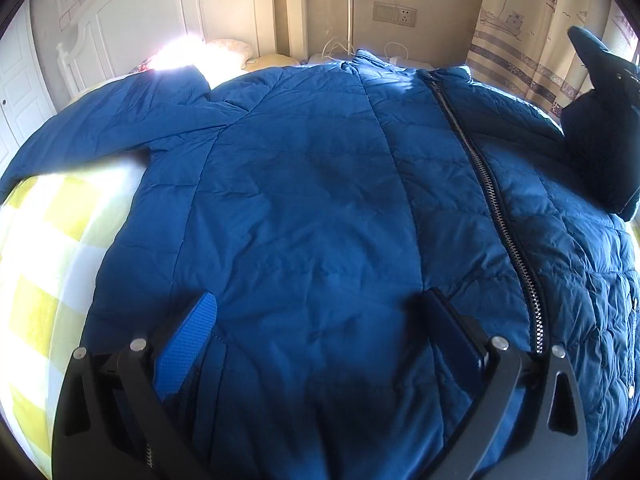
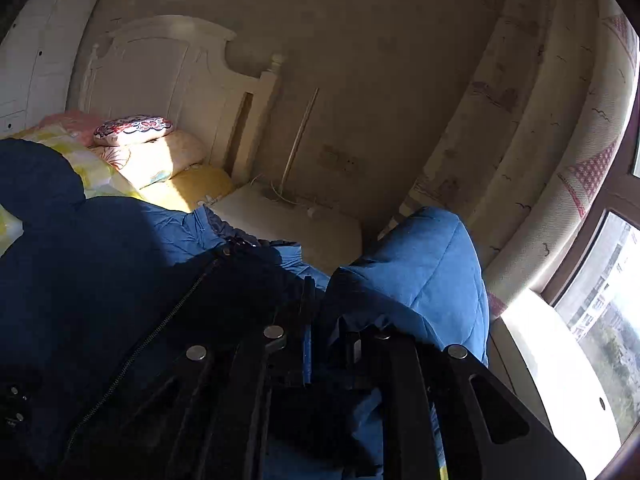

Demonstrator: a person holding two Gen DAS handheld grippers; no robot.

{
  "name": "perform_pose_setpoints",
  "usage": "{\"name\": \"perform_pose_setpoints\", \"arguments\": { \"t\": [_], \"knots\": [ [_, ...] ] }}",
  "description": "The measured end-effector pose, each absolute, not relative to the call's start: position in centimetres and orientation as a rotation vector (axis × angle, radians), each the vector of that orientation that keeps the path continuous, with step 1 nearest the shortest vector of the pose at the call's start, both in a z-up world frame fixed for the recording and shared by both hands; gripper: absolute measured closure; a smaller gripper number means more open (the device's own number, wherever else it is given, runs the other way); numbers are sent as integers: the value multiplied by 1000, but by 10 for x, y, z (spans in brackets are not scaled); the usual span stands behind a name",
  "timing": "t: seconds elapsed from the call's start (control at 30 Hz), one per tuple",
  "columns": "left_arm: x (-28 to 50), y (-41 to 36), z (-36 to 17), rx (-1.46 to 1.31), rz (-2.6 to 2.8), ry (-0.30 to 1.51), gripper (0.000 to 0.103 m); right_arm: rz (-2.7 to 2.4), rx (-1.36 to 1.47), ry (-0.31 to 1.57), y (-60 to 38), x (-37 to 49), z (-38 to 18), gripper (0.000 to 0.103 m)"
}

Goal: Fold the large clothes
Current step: 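Lay the sleeve across the jacket front and open the right tool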

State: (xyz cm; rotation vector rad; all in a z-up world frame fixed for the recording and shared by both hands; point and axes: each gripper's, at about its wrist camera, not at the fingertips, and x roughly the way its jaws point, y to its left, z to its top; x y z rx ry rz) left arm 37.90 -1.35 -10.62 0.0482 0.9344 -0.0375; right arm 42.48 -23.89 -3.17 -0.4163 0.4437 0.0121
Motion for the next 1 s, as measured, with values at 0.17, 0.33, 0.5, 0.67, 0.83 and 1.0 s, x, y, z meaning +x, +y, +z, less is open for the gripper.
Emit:
{"name": "perform_pose_setpoints", "arguments": {
  "t": [0.17, 0.33, 0.5, 0.67, 0.83, 1.0],
  "knots": [
    [379, -14, -107, 70, -32, 941, 2, 272, -574, 690, -152, 424, -115, 77],
    [379, -10, -105, 38, -51, 926, 2, 368, -271, 833, -200, 430, -96, 19],
    [377, -9, -103, 30, -56, 924, 2, 445, 57, 841, -262, 374, -79, 18],
    [371, -57, -69, 168, -104, 815, 3, 231, 210, 898, -323, 353, -110, 18],
    [384, -159, -41, 446, -229, 688, 3, 246, 486, 795, -367, 342, -118, 28],
    [421, -242, -50, 620, -473, 778, 36, 259, 450, 810, -360, 340, -116, 26]
  ]
}}
